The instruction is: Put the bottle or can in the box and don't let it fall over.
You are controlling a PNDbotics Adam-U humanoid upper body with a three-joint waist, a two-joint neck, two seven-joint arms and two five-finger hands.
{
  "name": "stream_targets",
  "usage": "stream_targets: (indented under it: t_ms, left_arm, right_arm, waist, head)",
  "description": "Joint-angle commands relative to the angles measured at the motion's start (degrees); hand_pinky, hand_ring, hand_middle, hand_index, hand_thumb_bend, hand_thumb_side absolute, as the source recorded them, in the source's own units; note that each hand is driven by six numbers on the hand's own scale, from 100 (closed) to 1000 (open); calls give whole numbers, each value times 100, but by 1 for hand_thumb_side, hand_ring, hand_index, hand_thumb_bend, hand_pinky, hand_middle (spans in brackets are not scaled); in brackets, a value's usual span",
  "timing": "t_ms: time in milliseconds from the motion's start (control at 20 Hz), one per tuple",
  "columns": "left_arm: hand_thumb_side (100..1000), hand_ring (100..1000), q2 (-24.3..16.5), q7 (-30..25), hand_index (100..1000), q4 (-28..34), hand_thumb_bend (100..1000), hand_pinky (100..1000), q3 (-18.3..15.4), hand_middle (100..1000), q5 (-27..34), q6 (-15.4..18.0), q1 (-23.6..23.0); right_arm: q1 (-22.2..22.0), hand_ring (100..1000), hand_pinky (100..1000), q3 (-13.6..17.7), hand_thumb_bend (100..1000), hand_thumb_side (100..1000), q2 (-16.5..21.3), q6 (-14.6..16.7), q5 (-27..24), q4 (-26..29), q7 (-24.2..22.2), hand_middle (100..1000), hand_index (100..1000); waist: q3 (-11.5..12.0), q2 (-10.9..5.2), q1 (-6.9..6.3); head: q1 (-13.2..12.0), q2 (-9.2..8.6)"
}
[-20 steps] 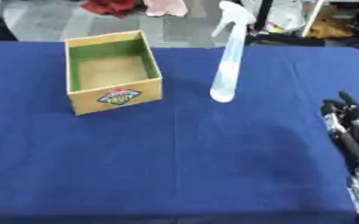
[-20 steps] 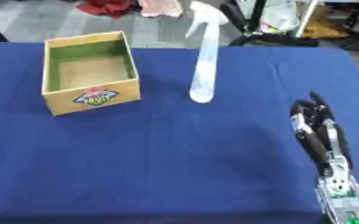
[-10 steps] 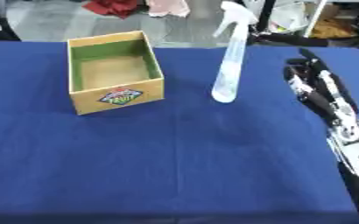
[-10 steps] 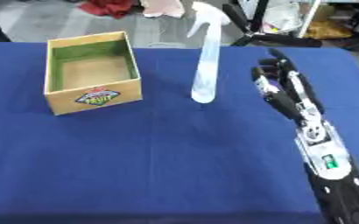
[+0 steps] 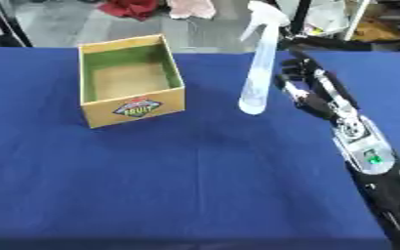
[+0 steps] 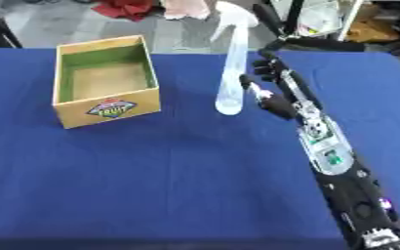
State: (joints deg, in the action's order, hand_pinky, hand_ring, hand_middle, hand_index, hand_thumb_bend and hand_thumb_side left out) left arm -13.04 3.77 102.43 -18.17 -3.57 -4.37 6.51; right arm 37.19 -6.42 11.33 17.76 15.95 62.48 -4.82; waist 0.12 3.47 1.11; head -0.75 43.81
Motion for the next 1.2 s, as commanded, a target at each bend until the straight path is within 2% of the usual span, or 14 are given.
stream_targets:
  t_ms: [50,300,600,900,1200]
  left_arm:
    - [849,783,-50,-31,940,105,631,830,21,872,0,11,45]
    - [849,783,-39,-40,940,102,632,830,27,872,7,17,52]
    - [849,782,-27,-45,940,98,632,830,33,872,12,16,58]
    - [849,782,-22,-51,940,97,632,830,34,872,10,15,58]
    - [849,781,-20,-37,940,98,633,830,19,871,11,10,54]
  right_arm:
    - [172,897,900,56,409,659,-99,94,308,-205,117,878,1000]
    - [194,944,936,181,491,694,-346,111,816,-511,500,933,1000]
    - [182,943,933,295,508,684,-521,-53,1347,-682,1244,934,1000]
    - [188,943,933,289,508,684,-549,-73,1476,-767,1473,934,1000]
    - [154,932,924,351,497,684,-468,-123,1387,-748,1621,918,1000]
  waist:
    - [28,-81,-37]
    - [90,-77,-53]
    - [124,-70,-63]
    - [132,-69,-63]
    - [118,-77,-59]
  head:
    - [37,30]
    - [60,30]
    - [82,30]
    - [85,30]
    - [63,30]
